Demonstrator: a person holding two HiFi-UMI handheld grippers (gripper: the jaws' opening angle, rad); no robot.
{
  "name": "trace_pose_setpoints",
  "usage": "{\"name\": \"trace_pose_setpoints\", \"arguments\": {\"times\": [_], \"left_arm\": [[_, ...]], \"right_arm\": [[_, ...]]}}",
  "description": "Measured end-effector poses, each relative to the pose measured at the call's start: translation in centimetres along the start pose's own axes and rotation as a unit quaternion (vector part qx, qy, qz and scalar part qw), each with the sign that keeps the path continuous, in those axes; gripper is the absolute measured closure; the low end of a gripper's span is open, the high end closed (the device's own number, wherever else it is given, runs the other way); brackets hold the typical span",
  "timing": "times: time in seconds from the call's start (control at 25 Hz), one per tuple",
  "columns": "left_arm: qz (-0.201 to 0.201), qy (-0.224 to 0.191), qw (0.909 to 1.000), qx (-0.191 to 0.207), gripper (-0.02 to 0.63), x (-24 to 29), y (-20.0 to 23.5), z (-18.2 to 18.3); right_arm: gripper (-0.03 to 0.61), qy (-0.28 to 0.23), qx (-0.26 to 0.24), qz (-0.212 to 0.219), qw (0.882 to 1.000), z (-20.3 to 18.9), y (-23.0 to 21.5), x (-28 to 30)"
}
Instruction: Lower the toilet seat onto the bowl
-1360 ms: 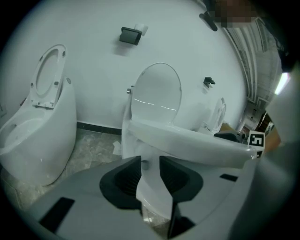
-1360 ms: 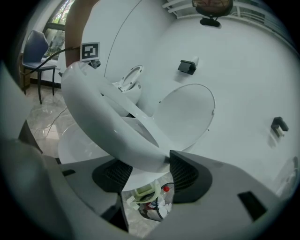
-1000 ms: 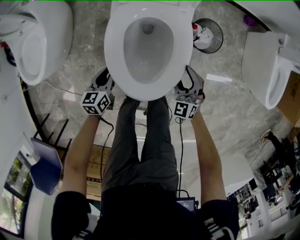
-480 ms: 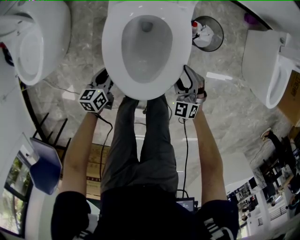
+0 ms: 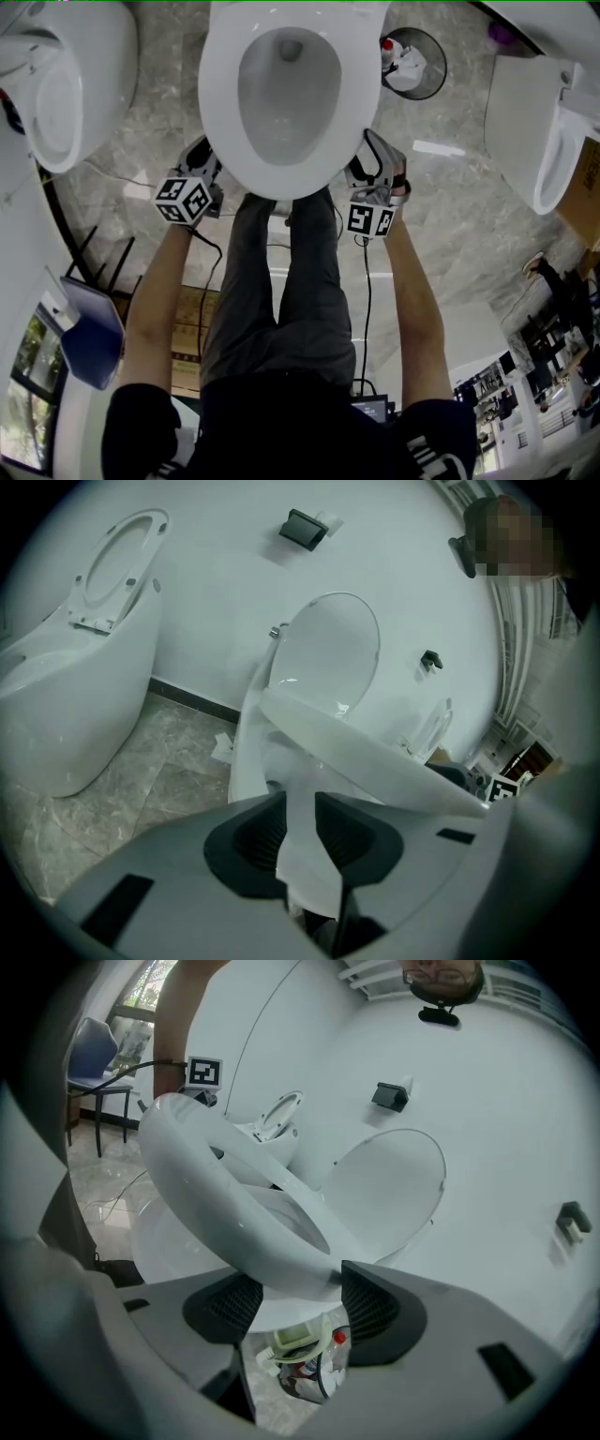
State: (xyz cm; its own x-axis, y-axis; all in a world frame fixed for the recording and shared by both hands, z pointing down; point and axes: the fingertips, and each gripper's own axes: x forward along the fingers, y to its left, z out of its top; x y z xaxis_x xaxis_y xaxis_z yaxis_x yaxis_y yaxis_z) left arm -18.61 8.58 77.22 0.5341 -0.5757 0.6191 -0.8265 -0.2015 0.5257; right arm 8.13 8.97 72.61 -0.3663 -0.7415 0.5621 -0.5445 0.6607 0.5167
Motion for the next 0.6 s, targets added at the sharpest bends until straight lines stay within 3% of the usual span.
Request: {"name": "trace_pose_setpoints", "arguments": {"times": [0.32, 0.6], "left_arm": [[0.003, 0.006, 1.0, -0.005, 0.506, 0.6, 0.5, -0.6], [0.007, 0.016, 0.9998, -0.002, 0.508, 0.9, 1.0, -1.3]], "right_arm": [[0.295, -0.008, -0.003, 0.011, 1.0, -0.5, 0.6, 0.1], [0.281, -0.003, -0.034, 0.077, 0.996, -1.0, 1.4, -0.2]]}}
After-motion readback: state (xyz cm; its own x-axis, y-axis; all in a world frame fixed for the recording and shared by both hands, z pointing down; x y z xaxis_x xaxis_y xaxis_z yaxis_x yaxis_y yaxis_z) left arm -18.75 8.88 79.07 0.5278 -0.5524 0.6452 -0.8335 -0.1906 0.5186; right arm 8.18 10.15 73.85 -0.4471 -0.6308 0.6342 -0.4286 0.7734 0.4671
